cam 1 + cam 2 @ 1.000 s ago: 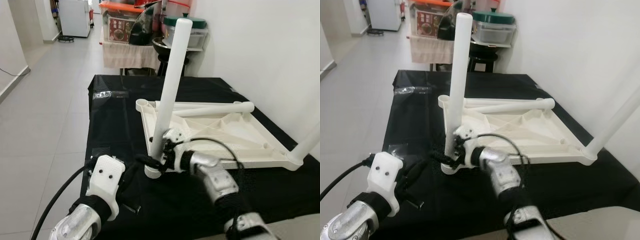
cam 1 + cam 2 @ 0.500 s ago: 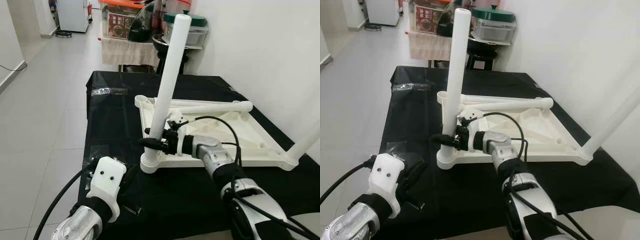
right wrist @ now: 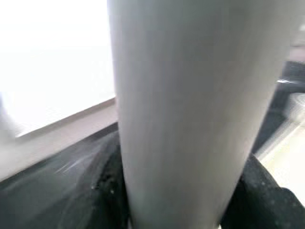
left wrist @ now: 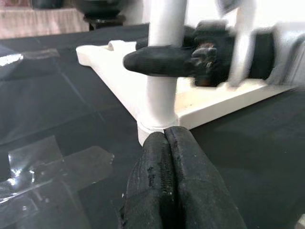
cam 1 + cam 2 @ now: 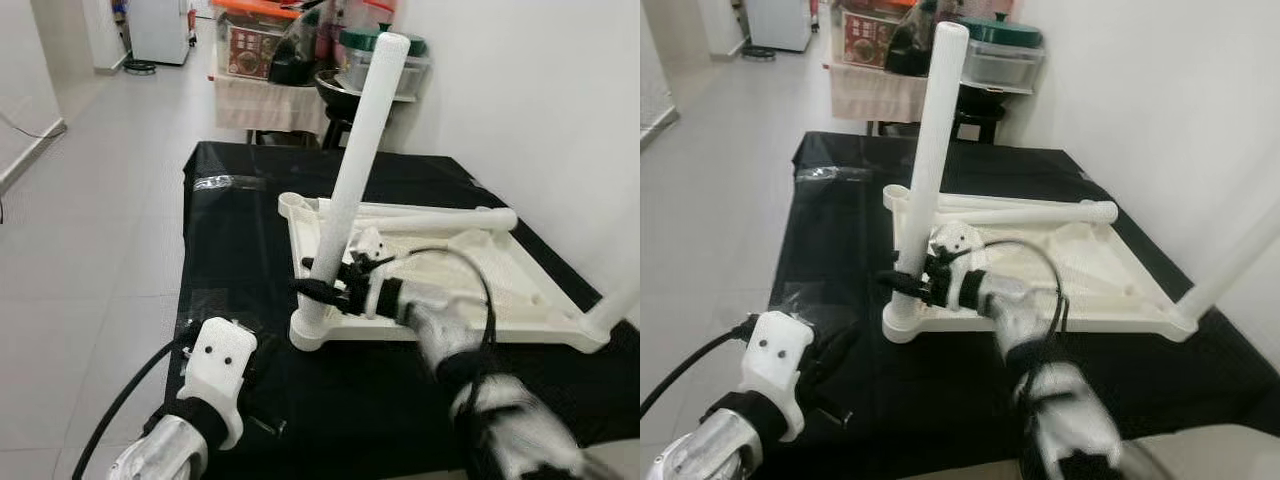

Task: Building children table

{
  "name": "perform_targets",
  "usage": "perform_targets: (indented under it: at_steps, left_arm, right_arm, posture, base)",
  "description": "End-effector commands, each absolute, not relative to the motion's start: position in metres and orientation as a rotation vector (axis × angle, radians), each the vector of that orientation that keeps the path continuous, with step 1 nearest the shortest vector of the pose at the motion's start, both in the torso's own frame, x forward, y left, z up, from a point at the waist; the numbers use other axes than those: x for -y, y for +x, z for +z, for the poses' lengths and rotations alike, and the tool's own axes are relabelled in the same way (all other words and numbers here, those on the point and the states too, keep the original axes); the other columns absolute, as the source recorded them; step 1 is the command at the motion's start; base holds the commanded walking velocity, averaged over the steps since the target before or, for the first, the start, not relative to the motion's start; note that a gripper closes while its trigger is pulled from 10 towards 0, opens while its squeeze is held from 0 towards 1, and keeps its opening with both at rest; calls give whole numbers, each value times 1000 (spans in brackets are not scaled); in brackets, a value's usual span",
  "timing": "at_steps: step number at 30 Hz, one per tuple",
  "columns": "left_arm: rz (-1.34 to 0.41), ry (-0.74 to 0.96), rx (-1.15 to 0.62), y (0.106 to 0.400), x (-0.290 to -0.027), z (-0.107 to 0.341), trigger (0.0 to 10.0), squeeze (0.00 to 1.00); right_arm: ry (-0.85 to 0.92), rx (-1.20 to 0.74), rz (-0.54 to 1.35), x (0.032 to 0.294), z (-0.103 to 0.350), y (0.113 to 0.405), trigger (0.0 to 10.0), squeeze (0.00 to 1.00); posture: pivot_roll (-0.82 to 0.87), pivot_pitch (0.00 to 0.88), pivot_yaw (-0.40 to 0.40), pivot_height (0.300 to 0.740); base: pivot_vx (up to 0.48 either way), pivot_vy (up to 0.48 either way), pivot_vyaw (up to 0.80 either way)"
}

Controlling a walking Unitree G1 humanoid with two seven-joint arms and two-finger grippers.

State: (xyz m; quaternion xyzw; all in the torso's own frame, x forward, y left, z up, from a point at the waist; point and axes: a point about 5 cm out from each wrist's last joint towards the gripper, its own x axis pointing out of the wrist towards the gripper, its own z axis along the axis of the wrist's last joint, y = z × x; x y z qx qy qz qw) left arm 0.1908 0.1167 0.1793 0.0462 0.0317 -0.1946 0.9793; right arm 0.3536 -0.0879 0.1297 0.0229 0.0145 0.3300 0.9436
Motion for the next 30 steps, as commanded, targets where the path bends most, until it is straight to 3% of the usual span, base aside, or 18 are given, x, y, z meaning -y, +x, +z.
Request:
perform_targets:
  at_steps: [1,4,13,14,16,17,21,22,23,24,25,26,30]
  left_arm:
    - [-403,93,-66,188,-117,181,10000,0]
    - [-405,94,-79,188,-119,179,10000,0]
    - [-404,109,-89,188,-121,177,10000,0]
    - [-408,106,-85,189,-120,178,10000,0]
    - [-408,106,-85,189,-120,178,10000,0]
    - [-415,105,-83,189,-119,178,10000,0]
    - [-422,103,-79,190,-118,179,10000,0]
    - [-422,103,-76,191,-118,179,10000,0]
    - [-422,103,-76,191,-118,179,10000,0]
    - [-421,103,-74,191,-118,180,10000,0]
    - [-421,103,-74,191,-118,180,10000,0]
    - [-424,105,-73,192,-117,180,10000,0]
    - [-426,105,-72,193,-117,180,10000,0]
  right_arm:
    - [-22,-240,388,108,78,325,0,0]
    - [-45,-180,377,106,86,318,0,0]
    - [-62,-178,426,99,88,317,0,0]
    - [-65,-186,415,99,89,318,10000,0]
    - [-65,-186,415,99,89,318,10000,0]
    - [-35,-180,475,95,95,319,10000,1000]
    - [37,-108,668,84,117,323,10000,1000]
    - [44,-50,802,82,132,327,10000,667]
    - [44,-50,802,82,132,327,10000,667]
    - [31,-4,915,81,144,330,10000,0]
    - [31,-4,915,81,144,330,10000,0]
    - [-18,38,1148,84,161,336,10000,0]
    - [-26,27,1329,87,168,334,10000,0]
  posture:
    - [165,0,-178,740]
    - [132,0,-146,740]
    - [145,0,-153,740]
    - [144,0,-153,740]
    - [144,0,-153,740]
    - [144,0,-150,740]
    - [146,0,-152,740]
    - [150,0,-152,740]
    - [150,0,-152,740]
    - [154,0,-154,740]
    - [154,0,-154,740]
    - [159,0,-153,740]
    - [165,0,-157,740]
  base:
    - [0,0,0]
    - [0,0,0]
    - [0,0,0]
    - [0,0,0]
    - [0,0,0]
    - [0,0,0]
    - [0,0,0]
    - [0,0,0]
    - [0,0,0]
    - [0,0,0]
    - [0,0,0]
    - [0,0,0]
    - [0,0,0]
